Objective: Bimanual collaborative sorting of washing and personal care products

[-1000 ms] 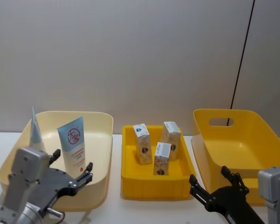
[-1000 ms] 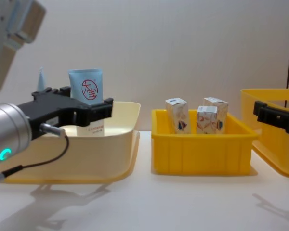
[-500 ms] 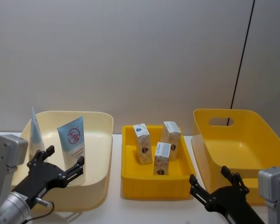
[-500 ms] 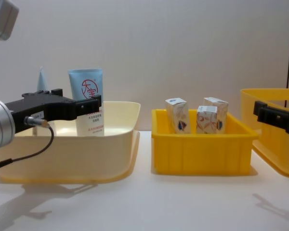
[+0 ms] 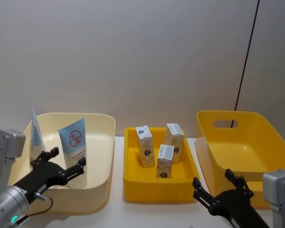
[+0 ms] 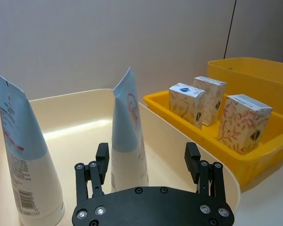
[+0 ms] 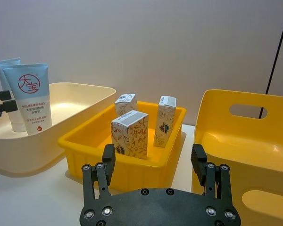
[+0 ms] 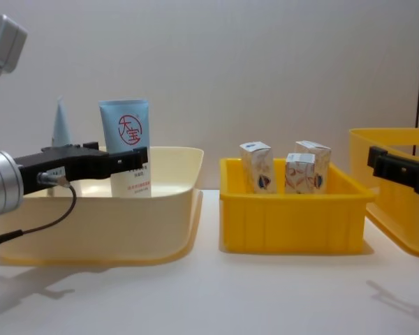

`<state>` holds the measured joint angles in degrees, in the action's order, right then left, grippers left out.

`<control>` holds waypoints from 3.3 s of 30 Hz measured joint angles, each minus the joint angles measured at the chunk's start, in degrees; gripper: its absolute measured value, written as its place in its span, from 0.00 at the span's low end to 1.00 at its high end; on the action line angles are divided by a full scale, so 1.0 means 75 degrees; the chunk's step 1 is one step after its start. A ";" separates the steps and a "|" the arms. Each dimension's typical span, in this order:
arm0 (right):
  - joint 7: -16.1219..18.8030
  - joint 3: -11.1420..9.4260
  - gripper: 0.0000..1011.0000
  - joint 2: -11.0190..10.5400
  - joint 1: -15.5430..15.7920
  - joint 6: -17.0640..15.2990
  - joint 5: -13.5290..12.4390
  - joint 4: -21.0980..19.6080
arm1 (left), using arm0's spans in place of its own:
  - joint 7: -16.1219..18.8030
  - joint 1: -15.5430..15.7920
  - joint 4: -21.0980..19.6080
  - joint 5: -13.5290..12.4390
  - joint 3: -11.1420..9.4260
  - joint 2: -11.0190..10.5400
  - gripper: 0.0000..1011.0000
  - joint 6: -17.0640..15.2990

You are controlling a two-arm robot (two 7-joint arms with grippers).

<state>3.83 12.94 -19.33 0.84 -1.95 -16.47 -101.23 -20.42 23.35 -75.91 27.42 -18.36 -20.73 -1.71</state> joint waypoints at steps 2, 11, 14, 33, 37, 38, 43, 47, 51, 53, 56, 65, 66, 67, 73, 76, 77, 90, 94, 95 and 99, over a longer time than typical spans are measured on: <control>0.0000 0.0000 0.99 0.0000 0.0000 0.0000 0.0000 0.0000 | -0.0103 0.0143 0.0227 0.0001 -0.0018 0.0028 0.99 0.0015; 0.0000 0.0000 0.99 0.0000 0.0000 0.0000 0.0000 0.0000 | -0.0402 0.0659 0.1039 -0.0085 -0.0096 0.0128 0.99 0.0118; 0.0000 0.0000 0.99 0.0000 0.0000 0.0000 0.0000 0.0000 | -0.0495 0.0829 0.1295 -0.0126 -0.0120 0.0166 0.99 0.0163; 0.0000 0.0000 0.99 0.0000 0.0000 0.0000 0.0000 0.0000 | -0.0764 0.1268 0.1962 -0.0235 -0.0181 0.0268 0.62 0.0282; 0.0000 0.0000 0.99 0.0000 0.0000 0.0000 0.0000 0.0000 | -0.0786 0.1306 0.2023 -0.0245 -0.0185 0.0277 0.50 0.0292; 0.0000 0.0000 0.99 0.0000 0.0000 0.0000 0.0000 0.0000 | -0.0786 0.1306 0.2023 -0.0245 -0.0185 0.0277 0.48 0.0292; 0.0000 0.0000 0.99 0.0000 0.0000 0.0000 0.0000 0.0000 | -0.0802 0.1329 0.2056 -0.0252 -0.0188 0.0283 0.38 0.0297; 0.0000 0.0000 0.99 0.0000 0.0000 0.0000 0.0000 0.0000 | -0.0814 0.1315 0.2051 -0.0260 -0.0173 0.0286 0.35 0.0342; 0.0000 0.0000 0.99 0.0000 0.0000 0.0000 0.0001 0.0000 | -0.0855 0.1263 0.1997 -0.0261 -0.0129 0.0287 0.32 0.0482; 0.0000 0.0000 0.99 0.0000 0.0000 0.0000 0.0000 0.0000 | -0.0898 0.1215 0.1939 -0.0248 -0.0084 0.0285 0.31 0.0595; 0.0000 0.0000 0.99 0.0000 0.0001 0.0000 0.0000 0.0000 | -0.0982 0.1139 0.1835 -0.0193 -0.0007 0.0274 0.29 0.0786; 0.0000 0.0000 0.99 0.0000 0.0000 0.0000 0.0000 0.0000 | -0.1331 0.0811 0.1239 0.0119 0.0293 0.0143 0.24 0.1315; 0.0000 0.0000 0.99 0.0000 0.0000 0.0000 0.0000 0.0000 | -0.1359 0.0783 0.1179 0.0149 0.0315 0.0125 0.23 0.1342; 0.0000 0.0000 0.99 0.0000 0.0000 0.0000 0.0000 0.0000 | -0.1384 0.0750 0.1116 0.0185 0.0337 0.0107 0.22 0.1373; 0.0000 0.0000 0.99 0.0000 0.0000 0.0000 0.0000 0.0000 | -0.1546 0.0528 0.0677 0.0393 0.0480 -0.0032 0.19 0.1504; 0.0000 0.0000 0.99 0.0000 0.0000 0.0000 0.0000 0.0000 | -0.1597 0.0463 0.0541 0.0457 0.0518 -0.0076 0.18 0.1534; 0.0000 0.0000 0.99 0.0000 0.0000 0.0000 0.0000 0.0000 | -0.1632 0.0433 0.0471 0.0501 0.0534 -0.0099 0.17 0.1551; 0.0000 0.0000 0.99 0.0000 0.0000 0.0000 0.0000 0.0000 | -0.2329 0.0394 0.0106 0.0933 0.0432 -0.0271 0.17 0.1547; 0.0000 0.0000 0.99 0.0000 0.0000 0.0000 0.0000 0.0000 | -0.2566 0.0430 0.0077 0.1042 0.0351 -0.0294 0.16 0.1492; 0.0000 0.0000 0.99 0.0000 0.0000 0.0000 0.0000 0.0000 | -0.2675 0.0453 0.0069 0.1089 0.0299 -0.0304 0.17 0.1464; 0.0000 0.0000 0.99 0.0000 0.0000 0.0000 0.0000 0.0000 | -0.2972 0.0508 0.0053 0.1203 0.0178 -0.0314 0.17 0.1393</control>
<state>3.83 12.94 -19.34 0.84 -1.95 -16.47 -101.23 -42.71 27.16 -75.51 36.44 -17.03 -23.08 8.73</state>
